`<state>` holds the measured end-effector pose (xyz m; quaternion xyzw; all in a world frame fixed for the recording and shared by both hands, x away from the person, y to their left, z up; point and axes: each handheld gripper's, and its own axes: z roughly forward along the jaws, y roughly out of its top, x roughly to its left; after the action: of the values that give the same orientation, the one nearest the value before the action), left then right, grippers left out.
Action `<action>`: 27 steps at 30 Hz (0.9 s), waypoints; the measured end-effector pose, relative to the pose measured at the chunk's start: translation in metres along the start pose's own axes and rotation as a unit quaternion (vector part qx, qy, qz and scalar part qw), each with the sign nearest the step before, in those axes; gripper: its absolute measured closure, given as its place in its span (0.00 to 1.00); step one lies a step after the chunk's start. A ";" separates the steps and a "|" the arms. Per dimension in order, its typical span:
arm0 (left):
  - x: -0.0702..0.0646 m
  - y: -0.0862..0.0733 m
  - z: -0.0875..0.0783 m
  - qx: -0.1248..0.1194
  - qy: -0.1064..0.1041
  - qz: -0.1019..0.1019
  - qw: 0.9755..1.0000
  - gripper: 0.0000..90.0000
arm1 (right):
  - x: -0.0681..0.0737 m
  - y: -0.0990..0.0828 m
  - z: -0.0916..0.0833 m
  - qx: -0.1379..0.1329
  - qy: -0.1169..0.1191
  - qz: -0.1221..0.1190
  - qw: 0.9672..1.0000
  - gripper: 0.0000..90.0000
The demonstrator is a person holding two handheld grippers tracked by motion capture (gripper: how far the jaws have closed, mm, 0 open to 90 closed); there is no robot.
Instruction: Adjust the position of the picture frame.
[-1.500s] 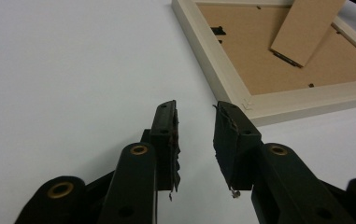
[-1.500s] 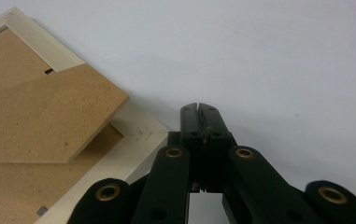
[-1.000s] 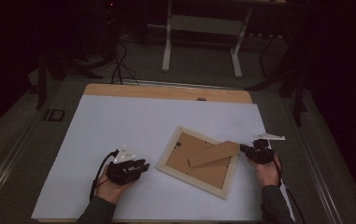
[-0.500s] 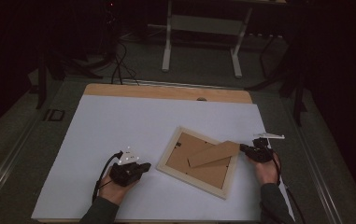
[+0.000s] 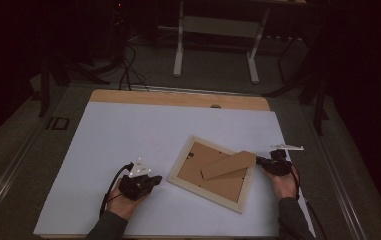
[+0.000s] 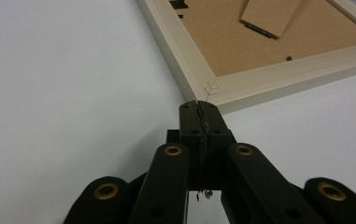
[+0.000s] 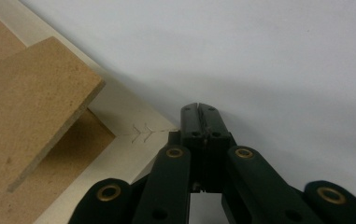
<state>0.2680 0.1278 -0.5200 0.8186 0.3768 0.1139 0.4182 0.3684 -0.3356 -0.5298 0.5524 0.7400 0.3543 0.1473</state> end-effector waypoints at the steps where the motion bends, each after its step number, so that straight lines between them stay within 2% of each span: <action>1: 0.000 0.000 0.000 0.000 0.000 -0.001 1.000 1.00 | 0.000 0.000 0.000 0.000 0.000 0.000 1.000 1.00; 14: -0.001 -0.002 0.005 0.014 0.002 0.004 1.000 1.00 | 0.010 0.001 0.002 0.006 0.005 -0.020 1.000 1.00; 23: -0.006 -0.002 0.009 0.028 0.000 0.019 0.999 1.00 | 0.016 0.002 0.004 0.007 0.010 -0.025 1.000 1.00; 27: -0.009 -0.003 0.011 0.042 0.001 0.035 0.998 1.00 | 0.018 0.002 0.006 0.007 0.012 -0.025 1.000 1.00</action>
<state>0.2660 0.1159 -0.5285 0.8481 0.3532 0.1134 0.3783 0.3676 -0.3166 -0.5292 0.5303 0.7581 0.3514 0.1434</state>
